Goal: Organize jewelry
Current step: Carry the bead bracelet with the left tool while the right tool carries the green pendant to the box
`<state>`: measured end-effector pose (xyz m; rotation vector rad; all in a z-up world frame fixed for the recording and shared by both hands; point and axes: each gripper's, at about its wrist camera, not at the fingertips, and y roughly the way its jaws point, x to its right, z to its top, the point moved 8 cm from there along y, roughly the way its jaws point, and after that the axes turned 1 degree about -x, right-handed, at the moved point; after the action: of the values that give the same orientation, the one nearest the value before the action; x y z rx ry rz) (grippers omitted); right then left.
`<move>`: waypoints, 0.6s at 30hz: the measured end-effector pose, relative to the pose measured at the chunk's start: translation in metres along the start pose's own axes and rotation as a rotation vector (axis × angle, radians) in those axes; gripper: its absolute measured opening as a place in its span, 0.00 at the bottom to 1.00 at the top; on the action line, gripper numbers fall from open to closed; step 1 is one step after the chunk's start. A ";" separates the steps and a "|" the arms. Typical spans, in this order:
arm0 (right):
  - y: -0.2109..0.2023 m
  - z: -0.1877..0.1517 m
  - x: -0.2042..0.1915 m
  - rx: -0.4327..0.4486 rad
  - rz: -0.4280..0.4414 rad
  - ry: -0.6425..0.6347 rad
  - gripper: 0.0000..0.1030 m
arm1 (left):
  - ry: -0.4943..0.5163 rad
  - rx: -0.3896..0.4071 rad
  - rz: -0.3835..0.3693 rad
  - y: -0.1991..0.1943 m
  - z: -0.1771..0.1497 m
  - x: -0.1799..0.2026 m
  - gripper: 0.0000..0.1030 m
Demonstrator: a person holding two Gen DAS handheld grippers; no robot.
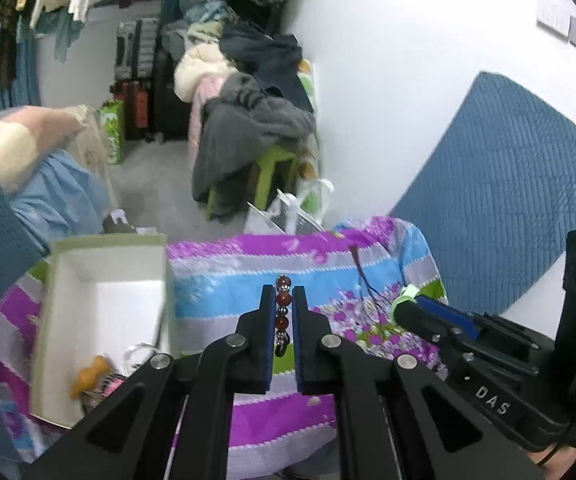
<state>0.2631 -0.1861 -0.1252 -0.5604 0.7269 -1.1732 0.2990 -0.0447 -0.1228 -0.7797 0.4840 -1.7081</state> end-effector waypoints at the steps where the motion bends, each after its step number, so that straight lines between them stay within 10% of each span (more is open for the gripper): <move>1: -0.001 0.005 -0.006 0.004 0.004 -0.006 0.16 | -0.005 0.004 0.004 -0.005 0.004 -0.006 0.05; 18: 0.006 0.057 -0.124 0.050 0.121 -0.121 0.16 | -0.109 0.129 0.121 -0.080 0.051 -0.126 0.05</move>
<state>0.2836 -0.0646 -0.0661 -0.5337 0.6174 -1.0337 0.2982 0.1018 -0.0643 -0.7307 0.3359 -1.5596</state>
